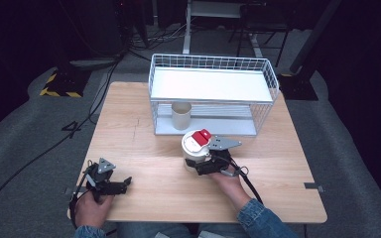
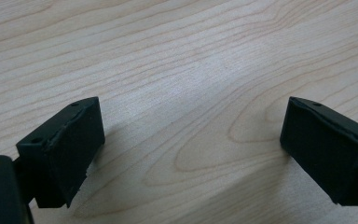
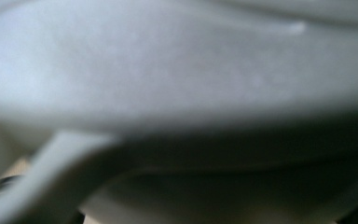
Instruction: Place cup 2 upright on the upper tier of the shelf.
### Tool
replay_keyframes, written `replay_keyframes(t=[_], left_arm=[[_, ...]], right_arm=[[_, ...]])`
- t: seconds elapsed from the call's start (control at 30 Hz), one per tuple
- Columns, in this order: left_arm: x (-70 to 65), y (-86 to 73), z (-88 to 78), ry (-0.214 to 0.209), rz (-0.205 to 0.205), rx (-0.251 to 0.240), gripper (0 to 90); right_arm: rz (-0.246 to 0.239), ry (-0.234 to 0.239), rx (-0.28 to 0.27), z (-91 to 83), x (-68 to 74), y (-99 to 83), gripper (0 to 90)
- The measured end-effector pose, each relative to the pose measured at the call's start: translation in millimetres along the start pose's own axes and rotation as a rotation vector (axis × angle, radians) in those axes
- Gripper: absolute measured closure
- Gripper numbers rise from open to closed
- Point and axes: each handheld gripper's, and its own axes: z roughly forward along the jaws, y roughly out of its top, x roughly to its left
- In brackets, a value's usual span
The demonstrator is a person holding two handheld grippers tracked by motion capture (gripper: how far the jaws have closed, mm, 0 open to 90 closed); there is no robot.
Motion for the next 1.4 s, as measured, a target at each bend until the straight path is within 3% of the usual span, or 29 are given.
replay_keyframes(t=[0.87,1.07,1.23,1.4], left_arm=[[0.0,0.0,0.0,-0.001,-0.001,0.0,6.8],[0.0,0.0,0.0,-0.001,-0.001,0.0,6.8],[0.0,0.0,0.0,-0.001,-0.001,0.0,6.8],[0.0,0.0,0.0,-0.001,-0.001,0.0,6.8]], right_arm=[[-0.021,0.015,-0.019,-2.7,0.0,-0.8,12.3],[-0.034,0.023,-0.039,-7.9,3.8,5.5,12.3],[-0.009,0.042,-0.064,-15.9,4.1,15.4,12.3],[-0.027,0.031,-0.066,-24.8,4.8,29.6,12.3]])
